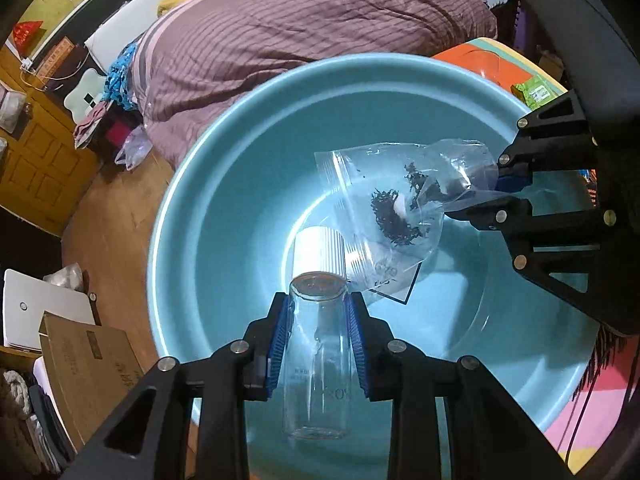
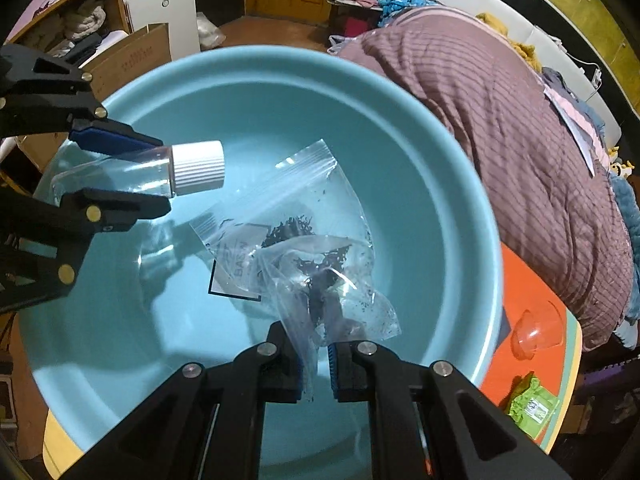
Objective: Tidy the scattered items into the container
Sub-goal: 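Carry the zip bag with the right tool while the left tool carries the bottle over the blue basin, then open the right gripper over the basin while the left gripper releases the bottle into it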
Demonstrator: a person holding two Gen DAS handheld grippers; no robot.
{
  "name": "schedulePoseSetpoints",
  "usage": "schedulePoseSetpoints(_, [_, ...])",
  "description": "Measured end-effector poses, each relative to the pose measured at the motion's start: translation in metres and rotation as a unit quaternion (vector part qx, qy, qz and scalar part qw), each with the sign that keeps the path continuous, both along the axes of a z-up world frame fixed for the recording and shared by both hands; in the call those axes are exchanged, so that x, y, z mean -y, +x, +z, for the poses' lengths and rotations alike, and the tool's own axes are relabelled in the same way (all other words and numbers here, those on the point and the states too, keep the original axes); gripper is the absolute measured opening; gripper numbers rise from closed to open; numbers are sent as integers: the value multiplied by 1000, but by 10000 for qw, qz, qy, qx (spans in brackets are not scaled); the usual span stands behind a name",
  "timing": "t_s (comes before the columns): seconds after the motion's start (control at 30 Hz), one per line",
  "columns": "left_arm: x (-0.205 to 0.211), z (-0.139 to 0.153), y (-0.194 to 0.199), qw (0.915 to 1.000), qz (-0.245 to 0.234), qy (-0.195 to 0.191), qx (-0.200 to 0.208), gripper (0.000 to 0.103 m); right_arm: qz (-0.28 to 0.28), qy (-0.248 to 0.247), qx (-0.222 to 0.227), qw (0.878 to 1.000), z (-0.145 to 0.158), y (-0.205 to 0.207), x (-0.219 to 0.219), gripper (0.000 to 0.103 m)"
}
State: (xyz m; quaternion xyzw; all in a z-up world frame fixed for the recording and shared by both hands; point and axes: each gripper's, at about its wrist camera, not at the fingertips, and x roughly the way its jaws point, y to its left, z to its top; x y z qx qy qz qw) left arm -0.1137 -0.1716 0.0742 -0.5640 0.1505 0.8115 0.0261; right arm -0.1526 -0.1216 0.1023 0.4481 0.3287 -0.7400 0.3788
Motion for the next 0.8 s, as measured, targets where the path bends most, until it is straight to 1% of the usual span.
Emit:
schedulePoseSetpoints(0.23, [3, -6, 0, 10000, 45, -44, 41, 32, -71, 64, 46, 9999, -6, -1, 2, 12])
schedulePoseSetpoints(0.43, [7, -12, 0, 9998, 128, 2, 180, 32, -109, 98, 67, 9999, -7, -1, 5, 12])
schedulePoseSetpoints(0.47, [8, -12, 0, 9997, 155, 21, 187, 32, -107, 94, 71, 9999, -7, -1, 5, 14])
schedulePoseSetpoints(0.57, [10, -12, 1, 9996, 207, 54, 195, 32, -59, 45, 137, 9999, -7, 0, 6, 24])
schedulePoseSetpoints(0.6, [10, -12, 2, 9996, 216, 60, 193, 33, -45, 57, 103, 9999, -7, 2, 6, 28])
schedulePoseSetpoints(0.7, [12, -11, 4, 9995, 253, 47, 168, 33, -4, 77, 37, 10000, -6, 6, 7, 36])
schedulePoseSetpoints(0.8, [13, -8, 5, 9995, 283, 52, 131, 33, -8, 40, 35, 10000, -3, 8, 6, 39])
